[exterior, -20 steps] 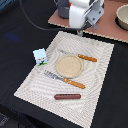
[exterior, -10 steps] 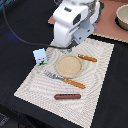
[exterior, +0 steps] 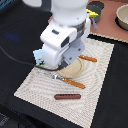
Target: Interact with the objects in diverse but meaningful ways.
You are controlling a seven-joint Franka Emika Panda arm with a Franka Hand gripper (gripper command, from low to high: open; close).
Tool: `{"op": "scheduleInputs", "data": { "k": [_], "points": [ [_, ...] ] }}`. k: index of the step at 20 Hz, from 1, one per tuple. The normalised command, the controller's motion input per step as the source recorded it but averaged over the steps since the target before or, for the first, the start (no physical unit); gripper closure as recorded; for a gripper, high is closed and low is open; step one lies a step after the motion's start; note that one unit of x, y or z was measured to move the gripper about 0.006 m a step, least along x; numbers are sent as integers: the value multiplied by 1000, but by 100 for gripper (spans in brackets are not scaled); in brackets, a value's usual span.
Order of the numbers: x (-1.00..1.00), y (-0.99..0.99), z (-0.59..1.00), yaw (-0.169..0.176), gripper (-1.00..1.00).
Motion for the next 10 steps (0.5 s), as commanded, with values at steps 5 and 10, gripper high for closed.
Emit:
{"op": "scheduleInputs", "data": {
  "k": [5, 10],
  "points": [
    [265, -569, 379, 119, -100],
    [253, -557, 398, 112, -100]
  ]
}}
